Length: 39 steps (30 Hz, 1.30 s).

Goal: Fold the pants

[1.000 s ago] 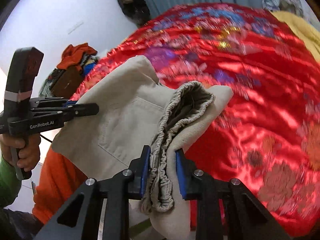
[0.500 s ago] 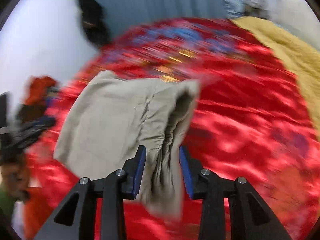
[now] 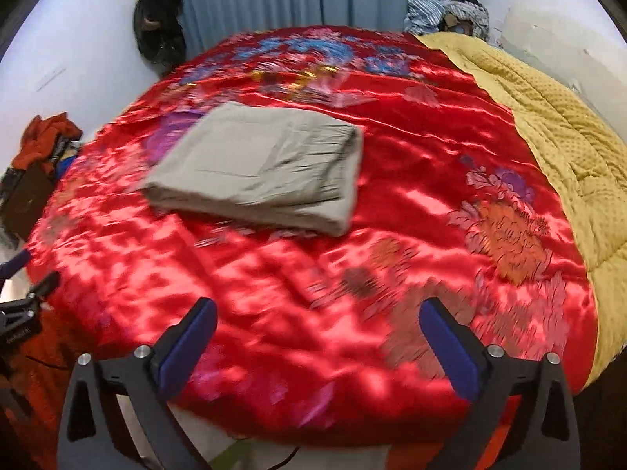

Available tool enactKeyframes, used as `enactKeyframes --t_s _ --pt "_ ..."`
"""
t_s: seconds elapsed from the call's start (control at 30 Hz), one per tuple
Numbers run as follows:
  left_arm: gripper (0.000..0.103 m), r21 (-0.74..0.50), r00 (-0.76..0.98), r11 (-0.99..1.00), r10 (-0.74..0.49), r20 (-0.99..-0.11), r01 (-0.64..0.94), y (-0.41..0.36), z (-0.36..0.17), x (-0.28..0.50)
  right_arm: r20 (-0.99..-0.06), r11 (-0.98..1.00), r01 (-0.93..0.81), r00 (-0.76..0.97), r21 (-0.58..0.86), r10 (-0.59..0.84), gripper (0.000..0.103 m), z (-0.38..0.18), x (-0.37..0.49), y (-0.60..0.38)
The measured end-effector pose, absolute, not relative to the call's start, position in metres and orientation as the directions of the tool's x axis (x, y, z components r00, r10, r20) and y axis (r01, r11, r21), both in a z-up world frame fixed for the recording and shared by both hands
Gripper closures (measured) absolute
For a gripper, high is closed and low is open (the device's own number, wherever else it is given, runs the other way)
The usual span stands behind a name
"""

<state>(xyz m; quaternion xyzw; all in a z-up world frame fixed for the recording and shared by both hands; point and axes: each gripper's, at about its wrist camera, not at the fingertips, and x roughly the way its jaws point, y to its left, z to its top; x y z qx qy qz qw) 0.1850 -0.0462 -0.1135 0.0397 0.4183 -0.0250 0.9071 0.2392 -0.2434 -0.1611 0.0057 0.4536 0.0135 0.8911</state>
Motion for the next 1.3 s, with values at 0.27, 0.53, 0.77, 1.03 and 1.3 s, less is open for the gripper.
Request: enactKeyframes --t_s 0.27,0.53,0.77,1.03,1.3 --pt "0.002 0.127 0.635 0.984 0.021 -0.773 0.122 -0.061 -0.076 0.159 -0.779 0.999 -0.049 0.626 -0.014 0.020 0.001 -0.111 0.187 -0.197" --pt "0.000 0.099 0.631 0.989 0.006 -0.776 0.114 -0.060 -0.062 0.144 -0.798 0.999 -0.052 0.601 0.000 0.031 0.001 -0.092 0.164 -0.184" --pt "0.001 0.035 0.570 0.987 -0.064 -0.819 0.160 -0.060 -0.054 0.142 -0.839 0.999 -0.020 0.542 0.046 0.049 0.001 -0.096 0.157 -0.183" --pt "0.001 0.053 0.569 0.985 -0.051 -0.821 0.165 -0.065 -0.052 0.147 -0.853 1.000 -0.008 0.522 0.001 0.005 0.001 -0.094 0.149 -0.180" --pt "0.001 0.062 0.577 0.984 -0.046 -0.816 0.166 -0.066 -0.050 0.149 -0.847 0.999 -0.014 0.531 -0.029 -0.017 0.001 -0.092 0.152 -0.178"
